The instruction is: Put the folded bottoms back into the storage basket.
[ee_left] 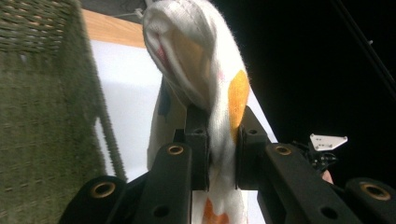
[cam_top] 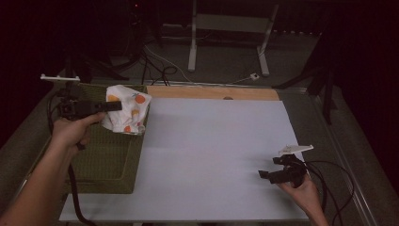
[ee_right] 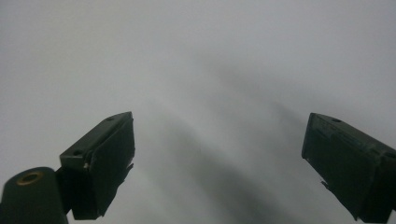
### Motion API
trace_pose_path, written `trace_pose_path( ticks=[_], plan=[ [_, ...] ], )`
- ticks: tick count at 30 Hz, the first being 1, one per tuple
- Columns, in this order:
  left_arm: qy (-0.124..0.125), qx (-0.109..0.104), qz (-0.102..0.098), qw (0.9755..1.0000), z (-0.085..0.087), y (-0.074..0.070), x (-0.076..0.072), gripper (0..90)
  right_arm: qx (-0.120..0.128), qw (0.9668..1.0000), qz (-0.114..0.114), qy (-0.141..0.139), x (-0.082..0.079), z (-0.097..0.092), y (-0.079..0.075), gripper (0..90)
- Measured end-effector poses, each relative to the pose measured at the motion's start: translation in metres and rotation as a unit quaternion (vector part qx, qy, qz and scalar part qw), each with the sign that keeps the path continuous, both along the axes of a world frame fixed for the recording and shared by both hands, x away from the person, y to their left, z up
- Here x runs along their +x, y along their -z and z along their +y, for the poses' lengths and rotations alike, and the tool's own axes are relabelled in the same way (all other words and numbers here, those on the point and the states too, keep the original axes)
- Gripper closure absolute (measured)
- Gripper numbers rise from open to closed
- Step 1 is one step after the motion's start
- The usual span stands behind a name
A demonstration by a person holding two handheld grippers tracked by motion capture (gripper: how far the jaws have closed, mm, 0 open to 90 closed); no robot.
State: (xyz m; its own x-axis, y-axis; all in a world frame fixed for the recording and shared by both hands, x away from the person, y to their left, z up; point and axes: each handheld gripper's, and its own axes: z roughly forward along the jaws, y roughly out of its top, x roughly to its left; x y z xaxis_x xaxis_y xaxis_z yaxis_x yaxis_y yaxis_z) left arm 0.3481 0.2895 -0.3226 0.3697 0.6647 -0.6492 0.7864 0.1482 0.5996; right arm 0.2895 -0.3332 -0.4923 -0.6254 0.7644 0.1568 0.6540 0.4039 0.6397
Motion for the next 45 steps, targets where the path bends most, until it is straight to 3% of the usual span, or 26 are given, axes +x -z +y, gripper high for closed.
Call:
trace_pose_path(
  ticks=[11, 20, 22, 30, 32, 38, 45],
  plan=[
    [-0.039, 0.007, 0.006, 0.9992, 0.033, 0.005, -0.007, 79.8, -0.002, 1.0000, 0.002, 0.004, 0.000, 0.001, 0.001, 9.5],
    [-0.058, 0.013, 0.026, 0.9979, 0.049, 0.031, -0.010, 79.8, -0.006, 1.0000, 0.003, -0.003, 0.000, 0.002, 0.002, 9.6],
    [-0.066, 0.018, 0.037, 0.9969, 0.054, 0.046, -0.011, 79.8, -0.007, 1.0000, 0.003, -0.005, 0.000, 0.003, 0.003, 9.5],
    [-0.062, 0.024, 0.064, 0.9958, 0.053, 0.076, -0.008, 79.7, -0.015, 0.9998, 0.002, -0.011, 0.000, 0.005, 0.005, 9.5],
    [-0.059, 0.034, 0.076, 0.9948, 0.051, 0.088, -0.005, 79.7, -0.014, 0.9998, 0.006, -0.011, 0.000, 0.006, 0.006, 9.5],
    [-0.053, 0.049, 0.100, 0.9924, 0.048, 0.105, 0.000, 79.2, -0.014, 0.9998, 0.007, -0.012, 0.000, 0.006, 0.006, 9.6],
    [-0.066, 0.088, 0.120, 0.9866, 0.049, 0.120, 0.003, 79.2, -0.016, 0.9997, 0.007, -0.020, 0.000, 0.012, 0.007, 9.6]
  ],
)
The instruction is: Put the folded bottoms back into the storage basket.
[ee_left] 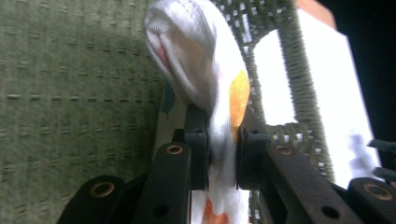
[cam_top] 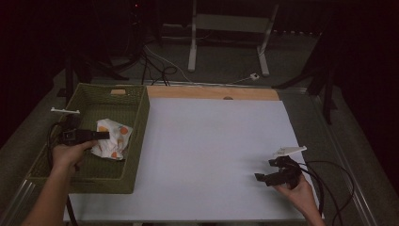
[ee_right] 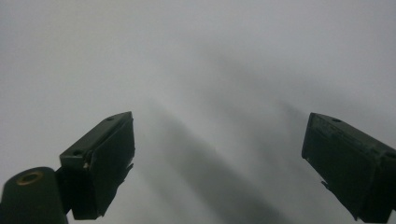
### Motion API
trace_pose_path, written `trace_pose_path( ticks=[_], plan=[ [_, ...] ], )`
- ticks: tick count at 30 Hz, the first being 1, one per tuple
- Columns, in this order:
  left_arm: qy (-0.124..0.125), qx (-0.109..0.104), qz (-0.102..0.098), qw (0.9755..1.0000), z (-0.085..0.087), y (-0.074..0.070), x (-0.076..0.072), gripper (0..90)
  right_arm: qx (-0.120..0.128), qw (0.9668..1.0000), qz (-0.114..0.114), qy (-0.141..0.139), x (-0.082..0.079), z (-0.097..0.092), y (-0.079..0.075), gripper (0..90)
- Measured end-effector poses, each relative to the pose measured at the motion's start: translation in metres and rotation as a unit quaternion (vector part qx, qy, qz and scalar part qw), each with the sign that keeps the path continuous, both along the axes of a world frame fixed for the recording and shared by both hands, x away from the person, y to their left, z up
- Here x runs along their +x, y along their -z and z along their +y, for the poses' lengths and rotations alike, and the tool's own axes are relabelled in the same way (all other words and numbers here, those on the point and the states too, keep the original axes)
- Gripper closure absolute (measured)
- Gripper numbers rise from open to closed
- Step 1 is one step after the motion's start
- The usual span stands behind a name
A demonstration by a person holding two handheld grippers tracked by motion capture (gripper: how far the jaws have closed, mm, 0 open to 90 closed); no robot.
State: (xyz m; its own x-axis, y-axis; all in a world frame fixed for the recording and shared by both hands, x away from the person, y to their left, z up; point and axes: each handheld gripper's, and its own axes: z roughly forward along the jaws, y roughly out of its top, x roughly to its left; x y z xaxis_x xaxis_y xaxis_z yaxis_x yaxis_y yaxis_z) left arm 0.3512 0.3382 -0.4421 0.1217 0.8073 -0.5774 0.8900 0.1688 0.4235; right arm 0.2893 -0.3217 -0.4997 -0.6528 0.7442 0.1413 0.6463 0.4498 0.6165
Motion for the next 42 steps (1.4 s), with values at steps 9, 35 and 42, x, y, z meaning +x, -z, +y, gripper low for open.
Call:
trace_pose_path(
  ticks=[9, 35, 42],
  plan=[
    [-0.004, 0.092, 0.009, 0.9957, -0.004, -0.001, 0.002, 58.6, 0.002, 1.0000, 0.000, -0.003, 0.000, 0.003, -0.001, 9.5],
    [-0.005, 0.134, -0.066, 0.9888, -0.008, -0.018, -0.011, 37.3, 0.006, 1.0000, -0.005, -0.003, -0.002, 0.001, -0.007, 9.6],
    [0.002, 0.139, -0.089, 0.9863, -0.024, -0.025, -0.012, 17.2, 0.011, 0.9999, -0.012, -0.001, -0.003, -0.001, -0.010, 9.6]
  ],
)
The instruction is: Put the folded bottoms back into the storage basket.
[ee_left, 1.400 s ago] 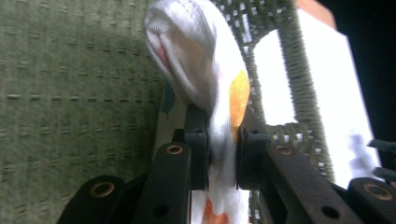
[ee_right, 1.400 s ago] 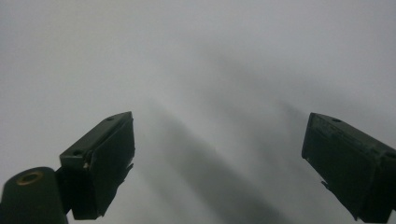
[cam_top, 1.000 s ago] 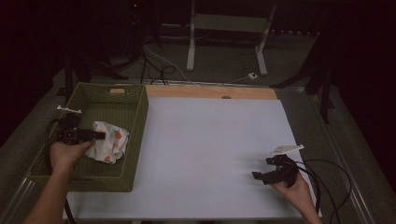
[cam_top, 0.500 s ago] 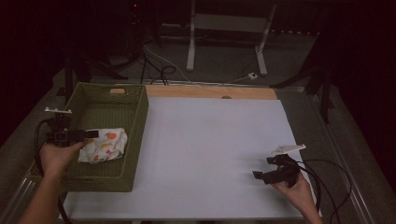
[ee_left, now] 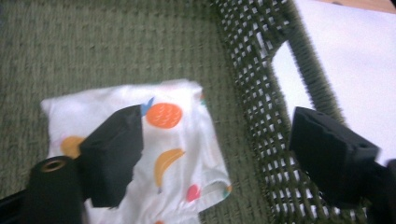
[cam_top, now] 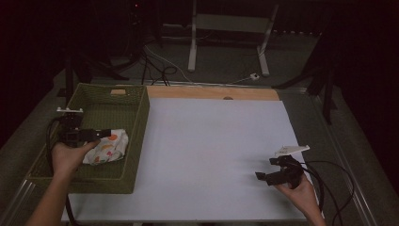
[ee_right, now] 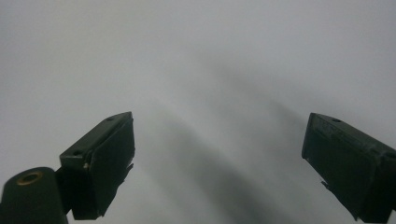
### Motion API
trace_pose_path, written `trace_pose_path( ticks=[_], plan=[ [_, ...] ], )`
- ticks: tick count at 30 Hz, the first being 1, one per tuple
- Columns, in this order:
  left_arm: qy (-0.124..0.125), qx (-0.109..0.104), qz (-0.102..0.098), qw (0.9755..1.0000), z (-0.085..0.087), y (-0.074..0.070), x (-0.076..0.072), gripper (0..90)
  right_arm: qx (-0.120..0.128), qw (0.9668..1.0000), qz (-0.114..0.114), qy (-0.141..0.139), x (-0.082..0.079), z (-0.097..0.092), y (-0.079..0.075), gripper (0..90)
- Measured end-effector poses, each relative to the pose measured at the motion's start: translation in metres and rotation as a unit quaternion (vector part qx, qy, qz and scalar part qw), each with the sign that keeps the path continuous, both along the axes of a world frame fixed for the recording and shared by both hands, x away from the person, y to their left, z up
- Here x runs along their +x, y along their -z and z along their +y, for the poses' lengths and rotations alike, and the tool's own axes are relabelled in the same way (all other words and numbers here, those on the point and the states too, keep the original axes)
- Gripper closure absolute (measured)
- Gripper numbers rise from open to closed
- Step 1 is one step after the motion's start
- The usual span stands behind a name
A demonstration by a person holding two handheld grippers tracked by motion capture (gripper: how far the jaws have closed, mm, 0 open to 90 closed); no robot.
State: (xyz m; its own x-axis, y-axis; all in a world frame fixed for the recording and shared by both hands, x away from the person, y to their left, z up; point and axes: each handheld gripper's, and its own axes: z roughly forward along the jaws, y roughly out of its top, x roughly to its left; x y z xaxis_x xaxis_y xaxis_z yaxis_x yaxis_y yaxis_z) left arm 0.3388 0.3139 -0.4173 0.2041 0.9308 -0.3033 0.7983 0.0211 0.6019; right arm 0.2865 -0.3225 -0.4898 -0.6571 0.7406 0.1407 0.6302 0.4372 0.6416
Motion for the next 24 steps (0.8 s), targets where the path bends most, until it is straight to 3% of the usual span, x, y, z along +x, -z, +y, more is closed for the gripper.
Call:
trace_pose_path(
  ticks=[5, 6, 17, 24],
  plan=[
    [0.017, -0.002, -0.008, 0.9998, -0.012, -0.006, 0.001, 15.9, -0.002, 1.0000, 0.000, 0.000, 0.000, 0.000, -0.001, 9.6],
    [0.025, -0.003, -0.018, 0.9995, -0.017, -0.009, 0.001, 15.9, -0.001, 1.0000, 0.000, 0.000, 0.000, 0.000, 0.000, 9.5],
    [0.054, -0.011, -0.033, 0.9980, -0.044, -0.021, 0.003, 15.5, -0.004, 1.0000, 0.003, 0.002, 0.000, 0.000, 0.000, 9.6],
    [0.080, -0.009, -0.047, 0.9956, -0.067, -0.027, 0.003, 13.5, -0.003, 1.0000, 0.001, 0.002, 0.000, -0.001, -0.001, 9.6]
  ],
)
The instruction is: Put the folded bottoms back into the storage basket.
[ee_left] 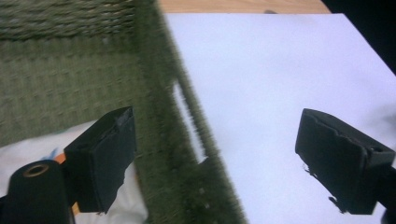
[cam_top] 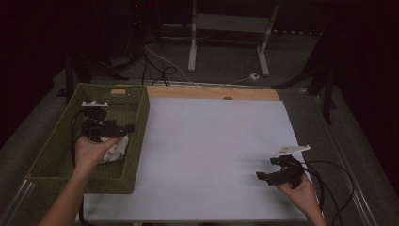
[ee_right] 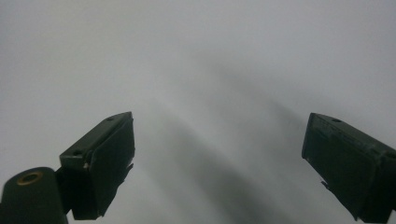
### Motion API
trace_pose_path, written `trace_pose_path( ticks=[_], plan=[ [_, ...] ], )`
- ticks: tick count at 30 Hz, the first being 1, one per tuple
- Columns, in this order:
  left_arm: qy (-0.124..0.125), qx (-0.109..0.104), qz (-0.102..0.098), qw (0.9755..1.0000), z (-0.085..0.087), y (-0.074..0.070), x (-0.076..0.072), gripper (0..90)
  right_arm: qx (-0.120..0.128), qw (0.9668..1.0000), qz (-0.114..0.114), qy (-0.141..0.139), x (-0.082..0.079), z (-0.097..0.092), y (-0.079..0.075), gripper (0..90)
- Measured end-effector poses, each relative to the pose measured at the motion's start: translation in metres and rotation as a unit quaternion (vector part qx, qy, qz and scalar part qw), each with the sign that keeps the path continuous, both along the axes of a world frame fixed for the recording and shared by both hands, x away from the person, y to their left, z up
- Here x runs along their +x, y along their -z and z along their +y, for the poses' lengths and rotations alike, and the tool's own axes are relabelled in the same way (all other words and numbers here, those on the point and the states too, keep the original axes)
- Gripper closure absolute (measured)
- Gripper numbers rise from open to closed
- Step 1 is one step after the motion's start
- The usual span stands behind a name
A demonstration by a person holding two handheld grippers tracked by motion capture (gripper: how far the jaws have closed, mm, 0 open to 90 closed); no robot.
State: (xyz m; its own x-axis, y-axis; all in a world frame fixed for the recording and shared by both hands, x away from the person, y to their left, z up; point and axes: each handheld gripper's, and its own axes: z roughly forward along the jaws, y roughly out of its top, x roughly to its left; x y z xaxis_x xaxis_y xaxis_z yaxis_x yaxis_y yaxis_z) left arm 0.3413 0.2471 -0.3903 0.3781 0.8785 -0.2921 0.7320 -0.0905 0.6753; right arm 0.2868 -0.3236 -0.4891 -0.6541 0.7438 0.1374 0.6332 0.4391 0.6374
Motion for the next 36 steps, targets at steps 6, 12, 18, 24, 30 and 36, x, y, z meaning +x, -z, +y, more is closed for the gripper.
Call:
trace_pose_path(
  ticks=[6, 12, 18, 24, 30, 36],
  plan=[
    [0.011, -0.002, -0.006, 0.9999, -0.016, 0.000, 0.002, 8.6, 0.000, 1.0000, -0.002, -0.001, -0.001, -0.001, -0.001, 9.5],
    [0.022, 0.005, -0.008, 0.9997, -0.031, 0.002, 0.003, 5.7, 0.001, 1.0000, -0.004, 0.000, -0.002, -0.003, -0.002, 9.5],
    [0.027, 0.008, -0.014, 0.9995, -0.044, 0.004, 0.002, 0.6, 0.003, 1.0000, -0.004, 0.002, -0.002, -0.005, -0.002, 9.5],
    [0.041, 0.006, -0.019, 0.9990, -0.060, 0.004, 0.001, 0.4, 0.002, 1.0000, -0.005, 0.002, -0.003, -0.005, -0.003, 9.5],
    [0.058, 0.003, -0.023, 0.9980, -0.077, 0.005, 0.000, 0.4, 0.002, 1.0000, -0.007, 0.005, -0.003, -0.006, -0.004, 9.5],
    [0.066, 0.006, -0.023, 0.9975, -0.089, 0.009, -0.003, 0.4, 0.006, 0.9999, -0.011, 0.004, -0.006, -0.007, -0.006, 9.5]
  ],
)
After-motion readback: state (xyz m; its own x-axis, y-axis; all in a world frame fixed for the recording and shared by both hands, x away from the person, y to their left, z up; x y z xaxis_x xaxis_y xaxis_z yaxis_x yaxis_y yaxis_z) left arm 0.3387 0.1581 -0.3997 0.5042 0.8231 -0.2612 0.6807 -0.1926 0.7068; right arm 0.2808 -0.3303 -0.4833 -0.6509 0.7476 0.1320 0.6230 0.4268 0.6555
